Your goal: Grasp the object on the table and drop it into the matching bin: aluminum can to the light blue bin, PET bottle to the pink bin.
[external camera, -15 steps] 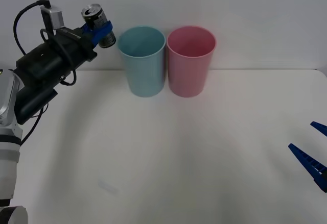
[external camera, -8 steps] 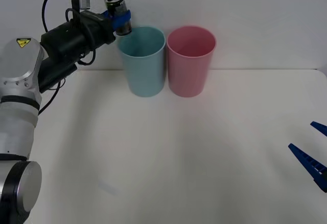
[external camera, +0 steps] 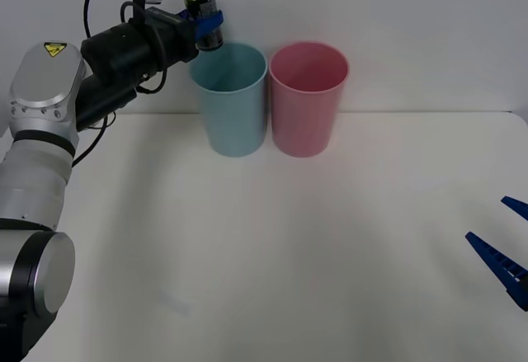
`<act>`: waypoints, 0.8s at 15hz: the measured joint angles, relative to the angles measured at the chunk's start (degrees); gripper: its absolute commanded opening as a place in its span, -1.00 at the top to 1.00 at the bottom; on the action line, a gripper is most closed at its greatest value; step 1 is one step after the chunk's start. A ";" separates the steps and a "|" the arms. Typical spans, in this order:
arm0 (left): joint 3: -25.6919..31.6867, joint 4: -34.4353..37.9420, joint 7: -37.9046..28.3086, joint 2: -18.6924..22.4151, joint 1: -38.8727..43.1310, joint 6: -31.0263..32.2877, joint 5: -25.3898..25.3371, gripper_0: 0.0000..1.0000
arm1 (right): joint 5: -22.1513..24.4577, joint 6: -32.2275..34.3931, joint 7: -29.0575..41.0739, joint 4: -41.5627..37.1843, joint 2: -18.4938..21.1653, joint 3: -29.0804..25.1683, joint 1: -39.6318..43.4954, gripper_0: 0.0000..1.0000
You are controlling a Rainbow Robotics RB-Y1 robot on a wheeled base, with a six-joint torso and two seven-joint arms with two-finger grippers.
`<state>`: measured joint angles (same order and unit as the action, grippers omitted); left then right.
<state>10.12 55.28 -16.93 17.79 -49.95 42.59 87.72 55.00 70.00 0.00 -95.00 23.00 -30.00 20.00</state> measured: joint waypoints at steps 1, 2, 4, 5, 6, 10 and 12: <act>-0.01 0.00 0.04 -0.13 0.00 -0.10 -0.01 -1.00 | 0.00 0.00 0.00 0.00 0.00 0.00 0.00 -1.00; -0.01 0.00 0.08 -0.23 -0.05 -0.12 -0.08 -1.00 | 0.00 0.00 0.00 0.00 0.00 0.00 0.00 -1.00; -0.01 0.00 0.14 -0.37 -0.04 -0.20 -0.17 -1.00 | 0.00 0.00 0.00 0.00 0.00 0.00 0.00 -1.00; -0.01 0.00 0.11 -0.38 -0.02 -0.21 -0.22 -1.00 | 0.00 0.00 0.00 0.00 0.00 0.00 0.00 -1.00; -0.01 0.00 0.07 -0.38 -0.03 -0.21 -0.30 -1.00 | 0.00 0.00 0.00 0.00 0.00 0.00 0.00 -1.00; -0.01 0.34 0.79 -0.39 1.12 0.34 -2.50 -1.00 | 0.00 0.00 0.00 0.00 0.00 0.00 0.00 -1.00; -0.02 4.11 1.40 -0.39 4.29 0.54 -4.29 -1.00 | 0.00 0.00 0.00 0.00 0.00 0.00 0.00 -1.00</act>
<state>10.11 59.39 -15.53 17.40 -45.66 43.12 83.43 55.00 70.00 0.00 -95.00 23.00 -30.00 20.00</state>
